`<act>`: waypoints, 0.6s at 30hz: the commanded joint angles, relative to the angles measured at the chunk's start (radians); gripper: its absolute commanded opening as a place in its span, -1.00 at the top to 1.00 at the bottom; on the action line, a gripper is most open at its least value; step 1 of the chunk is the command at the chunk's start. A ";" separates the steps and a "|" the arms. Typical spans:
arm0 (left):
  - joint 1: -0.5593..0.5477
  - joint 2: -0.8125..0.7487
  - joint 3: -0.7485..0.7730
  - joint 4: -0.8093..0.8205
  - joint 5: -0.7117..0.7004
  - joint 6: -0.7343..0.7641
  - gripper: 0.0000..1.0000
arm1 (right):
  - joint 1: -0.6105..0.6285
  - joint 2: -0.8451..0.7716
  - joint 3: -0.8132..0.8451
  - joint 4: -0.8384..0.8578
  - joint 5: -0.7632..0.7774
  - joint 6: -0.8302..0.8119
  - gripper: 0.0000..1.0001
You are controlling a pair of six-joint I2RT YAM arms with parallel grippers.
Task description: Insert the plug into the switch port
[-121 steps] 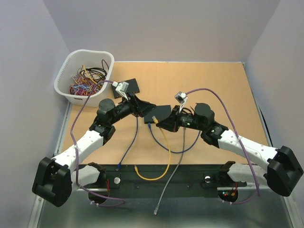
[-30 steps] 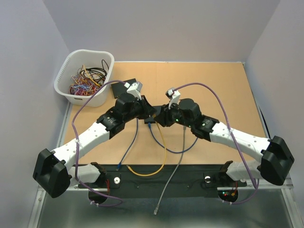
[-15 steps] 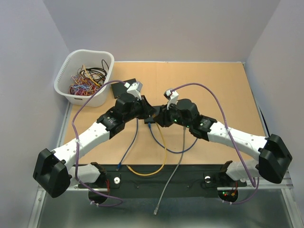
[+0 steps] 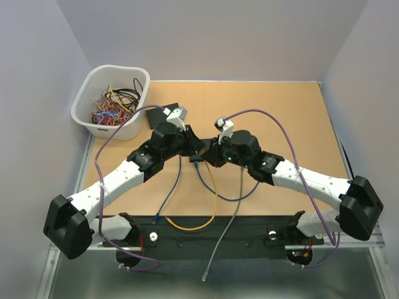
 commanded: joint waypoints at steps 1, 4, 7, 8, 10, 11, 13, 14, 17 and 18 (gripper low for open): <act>-0.005 -0.022 0.043 0.046 0.010 0.015 0.45 | 0.001 -0.014 0.018 0.052 0.012 0.005 0.99; -0.005 -0.018 0.043 0.038 -0.001 0.026 -0.10 | 0.001 -0.032 0.004 0.054 0.034 0.010 0.99; 0.008 -0.001 0.056 0.025 -0.032 0.032 -0.38 | -0.001 -0.083 -0.068 0.045 0.078 0.040 0.99; 0.008 0.004 0.060 0.022 -0.032 0.035 -0.43 | -0.001 -0.098 -0.083 0.042 0.084 0.048 0.99; 0.028 0.027 0.063 0.026 -0.033 0.044 -0.49 | -0.002 -0.130 -0.109 0.010 0.096 0.076 0.99; 0.038 0.037 0.068 0.029 -0.027 0.049 -0.50 | -0.002 -0.150 -0.117 -0.009 0.110 0.085 0.99; 0.077 0.079 0.076 0.052 -0.006 0.064 -0.50 | -0.002 -0.160 -0.128 -0.078 0.129 0.106 0.99; 0.097 0.096 0.088 0.069 0.022 0.067 -0.50 | -0.002 -0.161 -0.134 -0.114 0.152 0.112 0.99; 0.149 0.181 0.109 0.100 0.063 0.101 -0.50 | -0.002 -0.155 -0.149 -0.197 0.198 0.129 0.99; 0.157 0.206 0.131 0.116 0.069 0.109 -0.50 | -0.002 -0.144 -0.154 -0.210 0.210 0.134 0.99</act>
